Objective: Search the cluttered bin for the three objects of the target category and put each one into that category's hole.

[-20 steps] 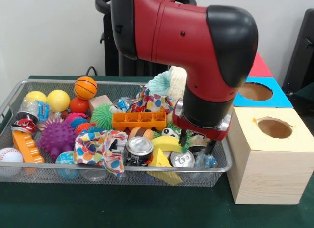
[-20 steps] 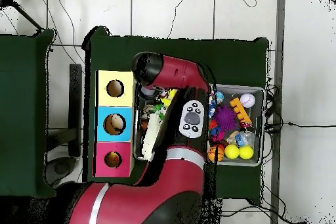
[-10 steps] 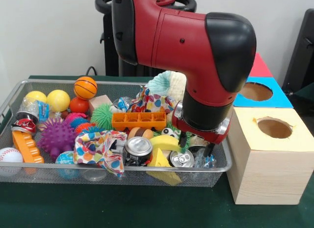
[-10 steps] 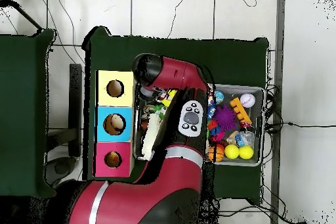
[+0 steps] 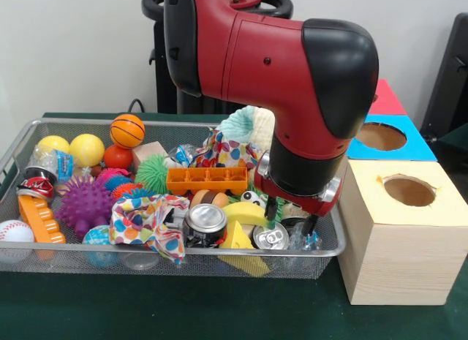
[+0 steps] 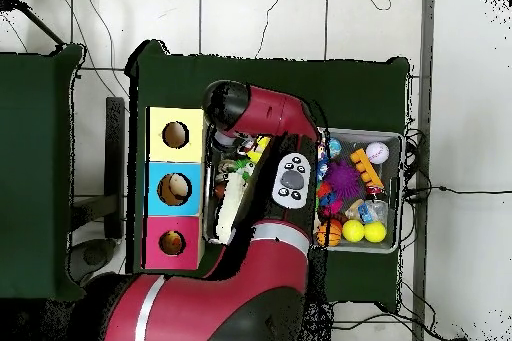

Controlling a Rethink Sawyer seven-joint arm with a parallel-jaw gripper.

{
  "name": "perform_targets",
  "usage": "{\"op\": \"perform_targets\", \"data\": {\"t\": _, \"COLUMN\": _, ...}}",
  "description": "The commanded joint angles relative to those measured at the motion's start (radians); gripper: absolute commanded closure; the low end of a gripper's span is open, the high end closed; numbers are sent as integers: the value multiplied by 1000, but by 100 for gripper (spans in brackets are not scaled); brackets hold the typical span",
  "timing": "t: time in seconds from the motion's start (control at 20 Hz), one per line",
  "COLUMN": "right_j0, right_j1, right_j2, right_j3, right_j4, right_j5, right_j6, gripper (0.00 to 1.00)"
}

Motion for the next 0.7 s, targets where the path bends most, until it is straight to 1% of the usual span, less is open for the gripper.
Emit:
{"op": "perform_targets", "data": {"t": 0.05, "right_j0": 1, "right_j1": 21, "right_j2": 10, "right_j3": 24, "right_j4": 8, "right_j5": -12, "right_j6": 261, "gripper": 0}}
{"op": "perform_targets", "data": {"t": 0.2, "right_j0": 3, "right_j1": -1, "right_j2": 17, "right_j3": 64, "right_j4": 12, "right_j5": -25, "right_j6": 253, "gripper": 0}}
{"op": "perform_targets", "data": {"t": 0.35, "right_j0": 4, "right_j1": -6, "right_j2": 18, "right_j3": 73, "right_j4": 12, "right_j5": -23, "right_j6": 251, "gripper": 0}}
{"op": "perform_targets", "data": {"t": 0.6, "right_j0": 14, "right_j1": -67, "right_j2": 14, "right_j3": 143, "right_j4": 16, "right_j5": -7, "right_j6": 244, "gripper": 0}}
{"op": "perform_targets", "data": {"t": 0.7, "right_j0": 15, "right_j1": -74, "right_j2": 16, "right_j3": 158, "right_j4": 18, "right_j5": -13, "right_j6": 244, "gripper": 0}}
